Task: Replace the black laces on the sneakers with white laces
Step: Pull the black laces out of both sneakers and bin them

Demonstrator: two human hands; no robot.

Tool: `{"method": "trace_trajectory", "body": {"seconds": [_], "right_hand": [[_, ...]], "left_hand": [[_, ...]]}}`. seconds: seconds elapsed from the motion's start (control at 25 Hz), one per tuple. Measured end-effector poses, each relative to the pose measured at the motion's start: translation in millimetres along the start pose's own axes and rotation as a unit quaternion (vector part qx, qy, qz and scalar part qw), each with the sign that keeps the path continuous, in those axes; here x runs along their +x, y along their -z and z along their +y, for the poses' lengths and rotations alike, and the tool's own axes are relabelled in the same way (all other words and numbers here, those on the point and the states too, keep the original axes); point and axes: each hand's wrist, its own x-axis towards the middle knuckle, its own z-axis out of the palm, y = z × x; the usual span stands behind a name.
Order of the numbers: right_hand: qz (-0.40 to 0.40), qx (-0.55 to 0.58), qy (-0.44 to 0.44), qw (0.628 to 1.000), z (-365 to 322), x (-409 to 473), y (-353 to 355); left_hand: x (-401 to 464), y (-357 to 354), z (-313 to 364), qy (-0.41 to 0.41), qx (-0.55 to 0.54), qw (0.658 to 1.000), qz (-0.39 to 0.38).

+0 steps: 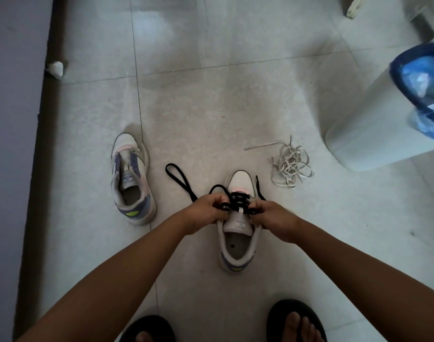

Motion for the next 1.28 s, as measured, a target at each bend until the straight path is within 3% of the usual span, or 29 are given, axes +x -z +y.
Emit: {"method": "trace_trajectory", "body": {"seconds": [0.08, 0.16, 0.32, 0.4, 0.44, 0.56, 0.6, 0.68, 0.76, 0.84, 0.96, 1.08, 1.28], "right_hand": [[0.012, -0.229, 0.076, 0.970, 3.5, 5.1, -1.8], [0.016, -0.348, 0.099, 0.932, 5.6, 7.7, -5.3], [0.010, -0.274, 0.069, 0.959, 3.4, 4.6, -2.9], [0.007, -0.267, 0.068, 0.961, 2.7, 1.8, -2.8], [0.001, -0.259, 0.071, 0.963, 1.4, 0.5, -4.1], [-0.004, -0.156, 0.054, 0.986, -1.7, -2.5, -4.4], [-0.008, -0.117, 0.030, 0.993, -3.1, -4.2, -2.3], [-0.025, -0.067, -0.011, 0.997, -3.8, -6.3, 1.5], [-0.036, -0.052, -0.019, 0.998, -4.6, -8.0, 3.3], [-0.037, -0.024, -0.022, 0.999, -4.9, -8.8, 2.4], [-0.058, 0.132, -0.062, 0.988, 0.3, -8.0, 2.7], [-0.068, 0.165, -0.077, 0.981, 4.5, -7.4, 7.8], [0.043, -0.099, 0.040, 0.993, 0.2, -3.4, 9.4]], "left_hand": [[4.6, -2.6, 7.8, -0.038, 0.190, 0.981, -0.021], [6.6, -8.5, 15.2, -0.080, 0.290, 0.953, -0.034], [-1.2, -10.4, 21.4, -0.093, 0.244, 0.965, 0.004], [-5.3, -12.7, 18.5, -0.094, 0.318, 0.943, 0.020], [-8.5, -15.8, 16.0, -0.093, 0.398, 0.912, 0.031], [-18.1, -29.9, 12.5, -0.110, 0.665, 0.738, 0.042], [-19.6, -34.3, 11.7, -0.116, 0.704, 0.699, 0.044], [-20.3, -41.8, 10.6, -0.122, 0.738, 0.661, 0.051], [-19.9, -47.5, 9.7, -0.127, 0.726, 0.673, 0.068], [-18.3, -50.4, 10.2, -0.114, 0.682, 0.718, 0.084], [-13.0, -42.5, 7.5, -0.094, 0.639, 0.756, 0.105], [-12.5, -33.2, -3.3, -0.101, 0.647, 0.745, 0.128], [-19.1, -29.5, -12.6, -0.228, 0.679, 0.679, 0.162]]}}
